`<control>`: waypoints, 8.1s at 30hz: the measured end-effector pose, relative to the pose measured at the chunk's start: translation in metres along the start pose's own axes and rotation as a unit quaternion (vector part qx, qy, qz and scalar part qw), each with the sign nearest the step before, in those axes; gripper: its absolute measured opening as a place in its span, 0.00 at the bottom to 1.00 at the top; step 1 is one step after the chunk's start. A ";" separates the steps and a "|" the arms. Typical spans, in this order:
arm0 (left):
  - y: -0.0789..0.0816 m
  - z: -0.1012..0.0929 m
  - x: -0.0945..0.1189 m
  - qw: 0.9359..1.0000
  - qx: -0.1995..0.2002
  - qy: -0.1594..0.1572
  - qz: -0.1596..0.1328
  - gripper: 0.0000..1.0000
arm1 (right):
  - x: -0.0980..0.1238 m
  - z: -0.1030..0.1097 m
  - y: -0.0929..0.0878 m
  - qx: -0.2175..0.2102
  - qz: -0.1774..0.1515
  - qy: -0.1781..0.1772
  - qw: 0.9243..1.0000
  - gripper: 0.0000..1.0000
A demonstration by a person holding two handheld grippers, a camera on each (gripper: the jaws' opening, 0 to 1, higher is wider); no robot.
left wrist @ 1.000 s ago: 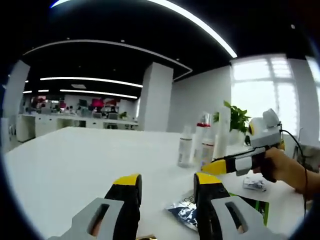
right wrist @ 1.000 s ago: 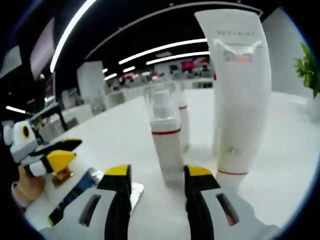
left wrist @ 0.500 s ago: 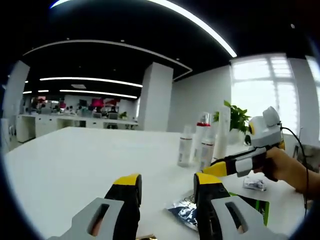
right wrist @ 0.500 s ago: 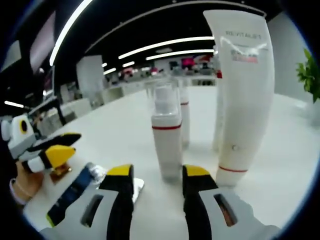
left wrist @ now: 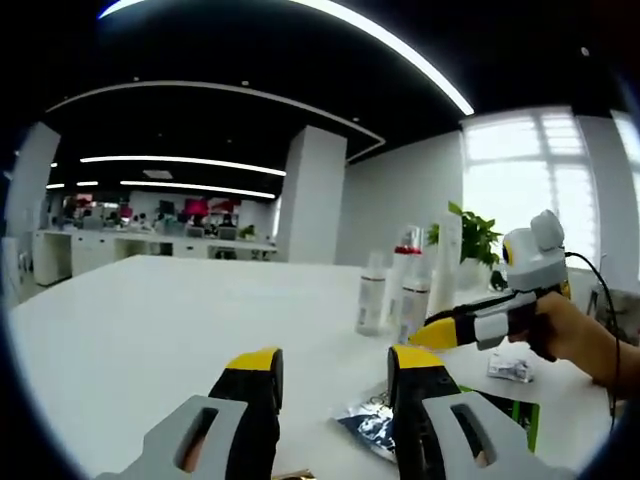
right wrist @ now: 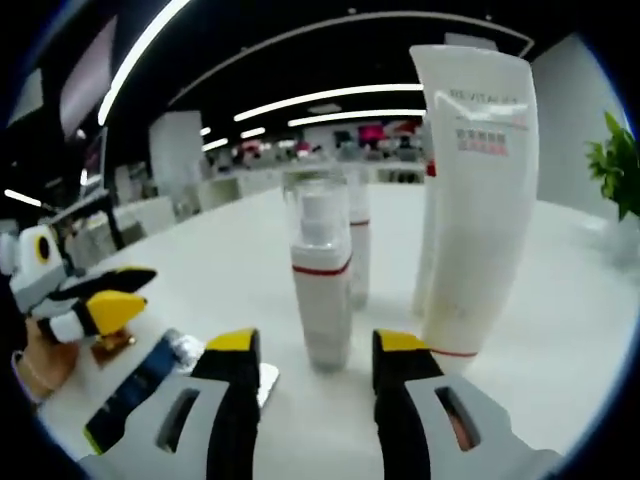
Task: Arrange the skincare products in the storage area until every visible bottle or jar stands upright without overlapping.
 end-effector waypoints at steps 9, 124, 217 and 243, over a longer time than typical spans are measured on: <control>0.000 -0.004 -0.001 1.000 -0.001 -0.016 -0.001 0.44 | 0.000 0.001 -0.002 0.021 0.020 0.006 1.000 0.49; 0.022 0.004 0.015 0.979 -0.175 0.083 -0.057 0.00 | 0.011 0.103 0.024 0.013 -0.162 0.240 0.957 0.37; 0.018 0.020 0.021 0.974 0.152 -0.020 -0.168 0.03 | -0.016 0.094 -0.002 -0.198 0.033 0.317 0.927 0.00; 0.020 0.017 0.022 0.945 0.257 -0.112 -0.166 0.01 | -0.008 0.090 0.001 -0.114 -0.062 0.304 0.944 0.20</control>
Point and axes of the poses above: the point that each gripper's makers call its tool centre point, and the gripper's own axes: x roughly backward along the fingers, z roughly to its left, y roughly out of its top, the point moved 8 cm from there along x, roughly backward along the fingers, and after that the axes turned 14 degrees about -x, right-handed, at the moved point
